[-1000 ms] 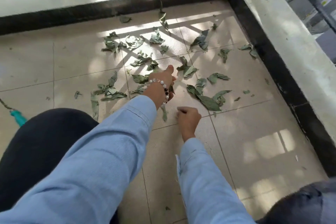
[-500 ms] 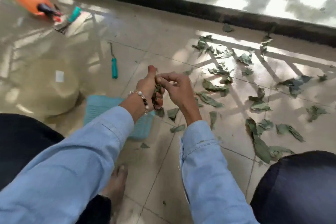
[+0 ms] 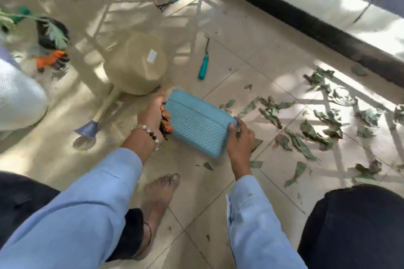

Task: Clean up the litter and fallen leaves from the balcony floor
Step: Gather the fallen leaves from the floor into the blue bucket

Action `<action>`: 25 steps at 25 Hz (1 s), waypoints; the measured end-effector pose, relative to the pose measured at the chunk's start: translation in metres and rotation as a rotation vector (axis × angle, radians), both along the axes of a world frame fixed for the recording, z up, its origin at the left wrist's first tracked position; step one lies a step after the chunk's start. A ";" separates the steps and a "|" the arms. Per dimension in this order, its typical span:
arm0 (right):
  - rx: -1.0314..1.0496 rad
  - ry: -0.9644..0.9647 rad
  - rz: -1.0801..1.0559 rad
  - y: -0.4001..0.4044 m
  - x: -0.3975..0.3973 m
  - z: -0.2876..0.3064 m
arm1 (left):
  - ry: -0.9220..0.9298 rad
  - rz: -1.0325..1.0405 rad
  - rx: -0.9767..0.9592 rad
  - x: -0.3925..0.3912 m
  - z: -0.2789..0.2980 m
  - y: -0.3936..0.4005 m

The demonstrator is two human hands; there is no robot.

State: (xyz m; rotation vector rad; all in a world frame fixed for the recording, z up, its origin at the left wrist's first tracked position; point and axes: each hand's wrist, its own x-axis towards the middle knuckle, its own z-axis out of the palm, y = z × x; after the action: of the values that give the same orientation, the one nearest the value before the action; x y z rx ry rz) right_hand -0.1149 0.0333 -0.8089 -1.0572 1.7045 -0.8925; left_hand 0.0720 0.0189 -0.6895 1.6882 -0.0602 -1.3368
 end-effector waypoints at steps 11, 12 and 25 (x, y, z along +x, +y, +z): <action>-0.044 0.054 0.351 0.043 0.054 -0.022 | -0.179 -0.096 0.052 0.011 0.000 0.013; 0.064 0.198 0.285 0.038 0.041 -0.032 | -0.201 -0.096 0.078 0.012 -0.008 0.016; 0.089 0.277 0.449 -0.011 0.042 -0.067 | -1.013 -0.440 0.290 0.034 -0.040 0.030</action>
State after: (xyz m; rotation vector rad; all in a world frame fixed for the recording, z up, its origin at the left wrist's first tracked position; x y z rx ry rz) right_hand -0.0728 0.0225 -0.8757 -1.4784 1.6110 -0.3932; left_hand 0.1057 0.0493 -0.7295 2.5528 -0.8954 -0.6528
